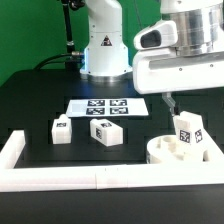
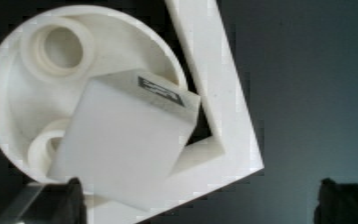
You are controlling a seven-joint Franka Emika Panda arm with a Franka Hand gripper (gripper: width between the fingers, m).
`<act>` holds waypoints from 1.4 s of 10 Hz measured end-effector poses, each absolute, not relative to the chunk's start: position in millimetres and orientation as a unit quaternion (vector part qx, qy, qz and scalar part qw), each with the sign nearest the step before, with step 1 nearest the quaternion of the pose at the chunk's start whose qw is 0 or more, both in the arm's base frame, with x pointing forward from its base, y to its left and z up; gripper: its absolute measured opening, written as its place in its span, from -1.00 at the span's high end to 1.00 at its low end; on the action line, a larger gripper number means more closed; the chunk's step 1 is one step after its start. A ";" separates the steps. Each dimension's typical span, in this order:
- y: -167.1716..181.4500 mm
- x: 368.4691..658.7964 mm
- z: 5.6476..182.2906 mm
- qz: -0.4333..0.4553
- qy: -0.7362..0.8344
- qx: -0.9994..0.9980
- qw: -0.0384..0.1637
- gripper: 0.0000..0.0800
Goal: Assemble stool
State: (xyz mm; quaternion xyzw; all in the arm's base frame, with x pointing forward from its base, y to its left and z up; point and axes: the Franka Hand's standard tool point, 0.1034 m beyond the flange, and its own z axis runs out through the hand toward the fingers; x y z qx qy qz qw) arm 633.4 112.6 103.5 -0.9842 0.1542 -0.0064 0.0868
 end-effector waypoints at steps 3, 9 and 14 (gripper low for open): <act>109.5 631.7 99.8 -0.017 -0.019 -0.997 0.070 -0.62; 107.8 626.6 92.0 -0.017 -0.208 -0.977 0.052 -0.62; 115.1 631.6 64.2 -0.058 -0.259 -0.964 0.006 -0.62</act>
Offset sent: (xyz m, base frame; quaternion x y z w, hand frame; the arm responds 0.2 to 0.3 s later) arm -0.0137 0.0002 -0.0108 -0.0168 -0.0348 -0.4354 0.8994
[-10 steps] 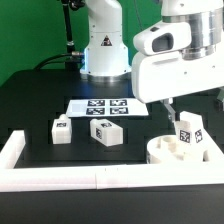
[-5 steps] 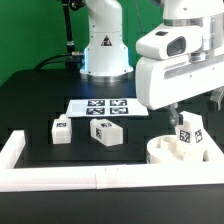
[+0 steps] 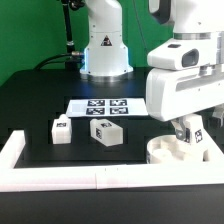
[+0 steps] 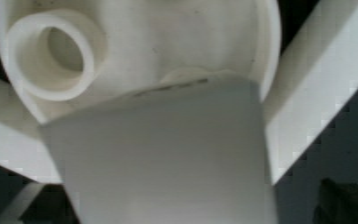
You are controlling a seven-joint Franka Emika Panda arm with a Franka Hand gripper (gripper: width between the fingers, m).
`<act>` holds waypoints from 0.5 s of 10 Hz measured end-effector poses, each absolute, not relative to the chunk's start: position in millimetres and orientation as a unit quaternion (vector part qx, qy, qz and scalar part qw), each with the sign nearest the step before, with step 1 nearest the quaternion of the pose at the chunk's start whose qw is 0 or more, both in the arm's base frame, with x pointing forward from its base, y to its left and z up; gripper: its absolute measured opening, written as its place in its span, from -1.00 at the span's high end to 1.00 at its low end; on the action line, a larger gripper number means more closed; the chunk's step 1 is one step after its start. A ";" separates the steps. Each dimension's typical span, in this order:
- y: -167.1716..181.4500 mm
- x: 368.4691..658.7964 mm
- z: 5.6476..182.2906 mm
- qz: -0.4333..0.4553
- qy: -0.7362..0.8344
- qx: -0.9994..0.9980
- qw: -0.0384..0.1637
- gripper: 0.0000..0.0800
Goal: Assemble stool
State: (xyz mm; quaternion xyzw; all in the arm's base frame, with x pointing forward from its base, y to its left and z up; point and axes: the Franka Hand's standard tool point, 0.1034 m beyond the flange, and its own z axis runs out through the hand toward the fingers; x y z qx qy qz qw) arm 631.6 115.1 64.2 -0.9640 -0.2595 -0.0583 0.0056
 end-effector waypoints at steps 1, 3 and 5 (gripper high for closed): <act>115.3 632.0 65.2 -0.058 -0.253 -0.966 0.007 -0.57; 114.9 631.9 64.9 -0.058 -0.244 -0.968 0.007 -0.12; 115.3 632.0 65.0 -0.058 -0.196 -0.979 0.011 0.15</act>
Offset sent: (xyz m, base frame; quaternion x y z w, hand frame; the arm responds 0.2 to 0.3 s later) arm 0.0000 0.0000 0.0000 0.0000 0.0000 0.0000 1.0000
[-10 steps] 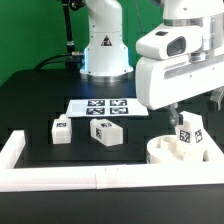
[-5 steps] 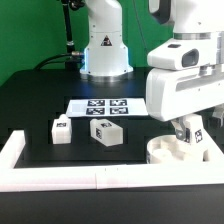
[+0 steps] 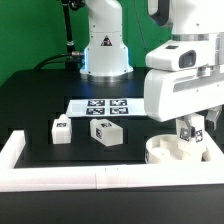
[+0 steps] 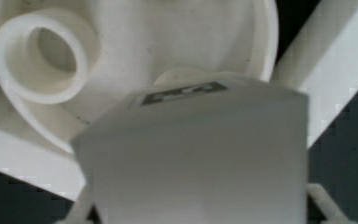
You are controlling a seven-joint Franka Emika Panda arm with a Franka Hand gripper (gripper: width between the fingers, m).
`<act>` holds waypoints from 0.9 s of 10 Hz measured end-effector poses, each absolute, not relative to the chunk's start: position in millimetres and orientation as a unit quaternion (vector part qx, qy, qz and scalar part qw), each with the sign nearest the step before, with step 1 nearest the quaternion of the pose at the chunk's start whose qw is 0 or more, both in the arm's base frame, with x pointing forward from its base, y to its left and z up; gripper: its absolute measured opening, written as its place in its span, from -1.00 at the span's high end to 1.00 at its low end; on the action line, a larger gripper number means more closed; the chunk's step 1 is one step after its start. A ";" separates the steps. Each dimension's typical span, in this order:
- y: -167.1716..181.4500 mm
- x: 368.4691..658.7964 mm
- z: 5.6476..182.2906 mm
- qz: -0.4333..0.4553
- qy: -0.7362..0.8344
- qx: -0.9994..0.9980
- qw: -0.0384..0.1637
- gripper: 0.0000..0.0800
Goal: Assemble stool
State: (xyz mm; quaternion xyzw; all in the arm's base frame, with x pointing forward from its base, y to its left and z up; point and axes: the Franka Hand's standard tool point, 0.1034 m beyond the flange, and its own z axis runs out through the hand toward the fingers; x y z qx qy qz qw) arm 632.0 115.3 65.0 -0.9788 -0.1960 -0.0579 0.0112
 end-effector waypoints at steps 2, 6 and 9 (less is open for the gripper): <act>115.5 632.0 65.0 -0.057 -0.138 -0.989 0.015 0.15; 119.6 631.0 64.6 -0.051 0.087 -0.994 0.031 0.15; 112.3 631.4 64.1 -0.031 0.289 -0.954 0.069 0.15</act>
Offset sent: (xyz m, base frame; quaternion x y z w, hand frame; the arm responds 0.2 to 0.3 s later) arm 0.0051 0.0023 -0.0003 -0.0293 -0.0006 0.1479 0.9886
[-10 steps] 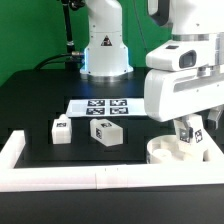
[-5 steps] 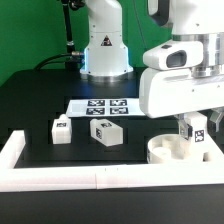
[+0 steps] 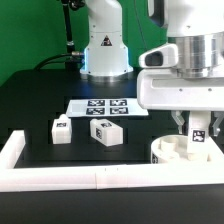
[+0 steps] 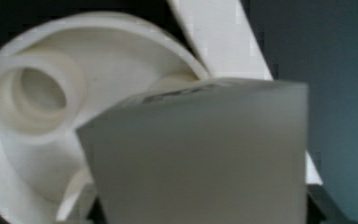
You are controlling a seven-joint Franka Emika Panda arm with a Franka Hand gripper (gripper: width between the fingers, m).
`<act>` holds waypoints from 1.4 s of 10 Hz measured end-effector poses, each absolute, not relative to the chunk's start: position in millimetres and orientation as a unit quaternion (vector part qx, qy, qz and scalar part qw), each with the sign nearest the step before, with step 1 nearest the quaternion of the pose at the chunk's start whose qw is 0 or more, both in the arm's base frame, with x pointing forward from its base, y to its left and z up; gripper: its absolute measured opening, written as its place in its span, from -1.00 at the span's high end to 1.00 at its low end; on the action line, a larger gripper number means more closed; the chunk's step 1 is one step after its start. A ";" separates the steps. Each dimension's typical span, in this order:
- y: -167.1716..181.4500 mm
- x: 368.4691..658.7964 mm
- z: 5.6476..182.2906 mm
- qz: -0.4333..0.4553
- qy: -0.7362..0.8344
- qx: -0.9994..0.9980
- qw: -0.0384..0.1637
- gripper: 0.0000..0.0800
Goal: Assemble stool
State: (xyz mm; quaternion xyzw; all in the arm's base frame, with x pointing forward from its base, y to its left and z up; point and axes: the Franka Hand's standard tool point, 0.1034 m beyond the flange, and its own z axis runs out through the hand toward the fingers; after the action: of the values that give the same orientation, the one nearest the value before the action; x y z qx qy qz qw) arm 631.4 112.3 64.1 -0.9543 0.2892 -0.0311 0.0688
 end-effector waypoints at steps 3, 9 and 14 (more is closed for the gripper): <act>109.0 632.7 64.3 -0.021 0.382 -0.920 0.088 0.15; 104.1 634.0 62.5 -0.001 0.620 -0.776 0.117 0.15; 104.1 634.2 61.2 0.021 0.790 -0.592 0.160 0.15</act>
Offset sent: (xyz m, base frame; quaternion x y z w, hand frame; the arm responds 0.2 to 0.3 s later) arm 0.0000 0.0000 0.0000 0.0000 0.0000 0.1938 0.9810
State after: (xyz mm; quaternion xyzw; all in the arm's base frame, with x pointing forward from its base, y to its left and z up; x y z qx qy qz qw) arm 634.2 104.1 61.2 -0.5916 0.7900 0.0208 0.1597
